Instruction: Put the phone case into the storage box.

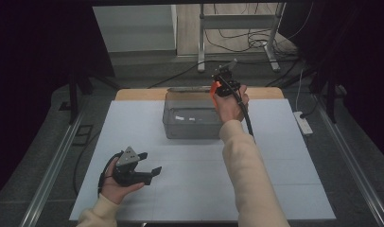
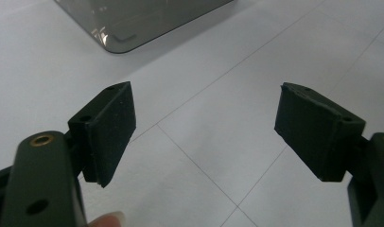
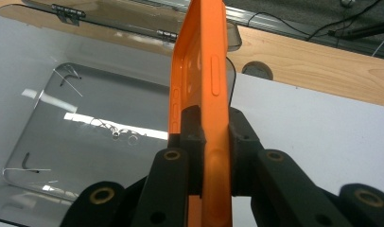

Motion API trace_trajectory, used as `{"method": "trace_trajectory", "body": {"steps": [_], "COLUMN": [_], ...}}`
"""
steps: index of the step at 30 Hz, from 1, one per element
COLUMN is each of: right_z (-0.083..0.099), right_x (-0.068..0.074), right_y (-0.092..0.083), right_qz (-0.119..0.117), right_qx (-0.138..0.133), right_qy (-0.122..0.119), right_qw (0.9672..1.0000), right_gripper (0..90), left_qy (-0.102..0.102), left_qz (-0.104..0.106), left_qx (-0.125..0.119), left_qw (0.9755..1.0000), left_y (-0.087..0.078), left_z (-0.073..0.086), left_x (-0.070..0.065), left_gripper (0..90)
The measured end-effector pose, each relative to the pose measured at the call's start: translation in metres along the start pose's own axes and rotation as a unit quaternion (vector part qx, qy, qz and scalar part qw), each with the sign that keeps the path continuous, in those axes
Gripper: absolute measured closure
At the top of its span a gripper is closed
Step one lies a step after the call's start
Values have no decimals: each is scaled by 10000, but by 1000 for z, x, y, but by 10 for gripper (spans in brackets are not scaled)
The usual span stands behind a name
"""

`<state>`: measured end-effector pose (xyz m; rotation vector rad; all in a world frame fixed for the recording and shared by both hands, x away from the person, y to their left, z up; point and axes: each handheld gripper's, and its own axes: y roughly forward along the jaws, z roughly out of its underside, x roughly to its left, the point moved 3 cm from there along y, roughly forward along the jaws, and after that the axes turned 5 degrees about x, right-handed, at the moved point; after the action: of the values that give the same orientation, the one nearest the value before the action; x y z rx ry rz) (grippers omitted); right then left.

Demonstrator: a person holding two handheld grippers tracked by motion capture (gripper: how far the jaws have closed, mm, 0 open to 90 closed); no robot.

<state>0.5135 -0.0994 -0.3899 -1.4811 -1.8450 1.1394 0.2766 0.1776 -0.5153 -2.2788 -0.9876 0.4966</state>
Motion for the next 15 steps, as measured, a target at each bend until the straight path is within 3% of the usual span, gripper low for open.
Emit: {"method": "trace_trajectory", "body": {"steps": [15], "right_z": [1], "right_x": [6], "right_y": [10], "right_qz": [43], "right_qx": [-14], "right_qy": [6], "right_qw": [10000], "right_gripper": [801], "left_qy": [7], "left_qz": [1], "left_qx": [-8], "left_qw": [10000], "left_y": [0], "left_z": [0], "left_x": [0], "left_gripper": [210]}}
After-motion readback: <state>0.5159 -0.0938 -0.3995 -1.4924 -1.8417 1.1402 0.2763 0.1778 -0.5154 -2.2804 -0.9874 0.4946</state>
